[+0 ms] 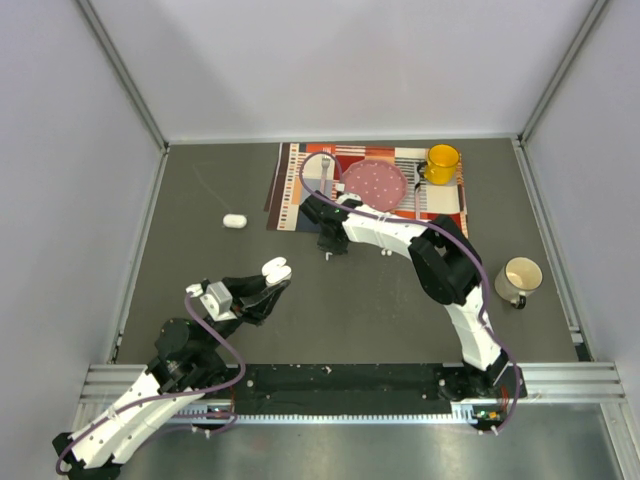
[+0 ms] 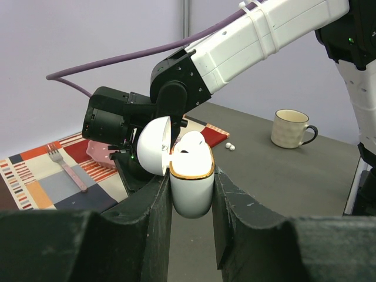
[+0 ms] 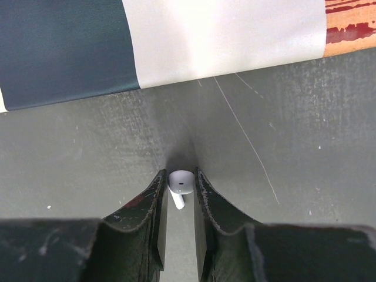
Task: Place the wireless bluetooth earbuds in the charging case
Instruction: Pick up the left earbud from the center of the board.
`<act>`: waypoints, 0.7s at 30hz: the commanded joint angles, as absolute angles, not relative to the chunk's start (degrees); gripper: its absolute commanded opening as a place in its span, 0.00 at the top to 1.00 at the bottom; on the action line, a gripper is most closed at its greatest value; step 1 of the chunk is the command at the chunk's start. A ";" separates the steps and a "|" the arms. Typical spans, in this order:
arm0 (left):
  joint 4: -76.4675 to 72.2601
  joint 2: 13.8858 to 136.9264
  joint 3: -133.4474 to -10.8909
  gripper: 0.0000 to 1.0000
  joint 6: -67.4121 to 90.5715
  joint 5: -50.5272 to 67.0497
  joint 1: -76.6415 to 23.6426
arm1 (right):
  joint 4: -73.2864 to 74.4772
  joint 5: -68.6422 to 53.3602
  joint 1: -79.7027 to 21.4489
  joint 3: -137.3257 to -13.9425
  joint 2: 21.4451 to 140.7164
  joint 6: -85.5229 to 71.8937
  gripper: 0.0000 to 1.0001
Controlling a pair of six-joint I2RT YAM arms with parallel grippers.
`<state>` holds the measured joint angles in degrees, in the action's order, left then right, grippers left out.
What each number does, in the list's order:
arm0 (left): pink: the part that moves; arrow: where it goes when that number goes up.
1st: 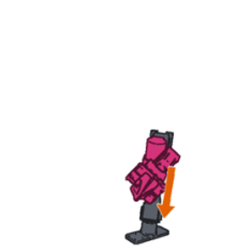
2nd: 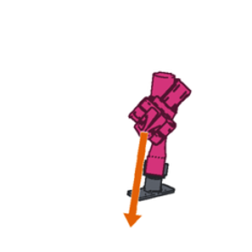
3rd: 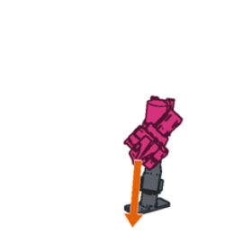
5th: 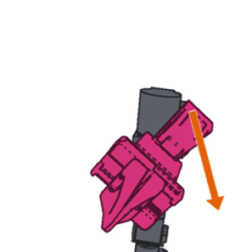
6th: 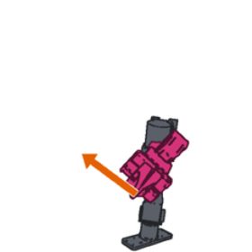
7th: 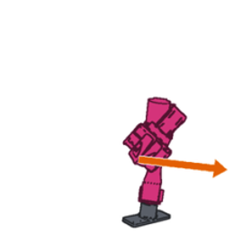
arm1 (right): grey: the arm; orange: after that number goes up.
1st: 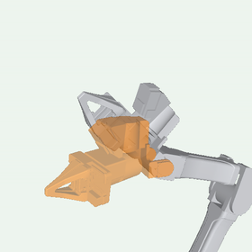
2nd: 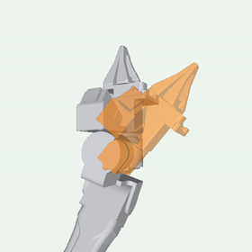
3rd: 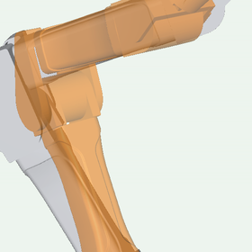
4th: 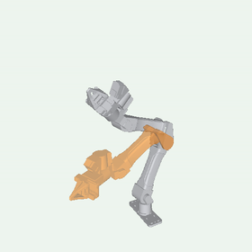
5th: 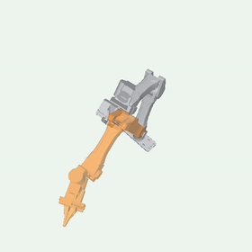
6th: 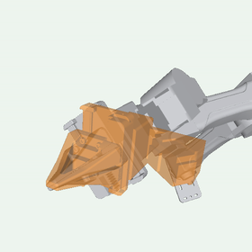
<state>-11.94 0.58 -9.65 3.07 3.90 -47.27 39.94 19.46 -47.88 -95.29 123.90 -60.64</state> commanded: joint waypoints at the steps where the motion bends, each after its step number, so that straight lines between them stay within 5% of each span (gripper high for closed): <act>1: -14.77 -0.70 -10.11 1.00 3.78 3.43 -47.37 | 40.69 16.96 -48.87 -95.19 123.84 -60.73 0.94; 10: -14.33 -0.70 -10.46 1.00 3.87 3.60 -47.37 | 35.44 19.15 -48.87 -90.63 115.86 -58.10 1.00; 21: -17.05 1.74 -10.37 1.00 4.57 3.95 -47.37 | 10.21 27.31 -50.44 -63.12 86.95 -52.65 1.00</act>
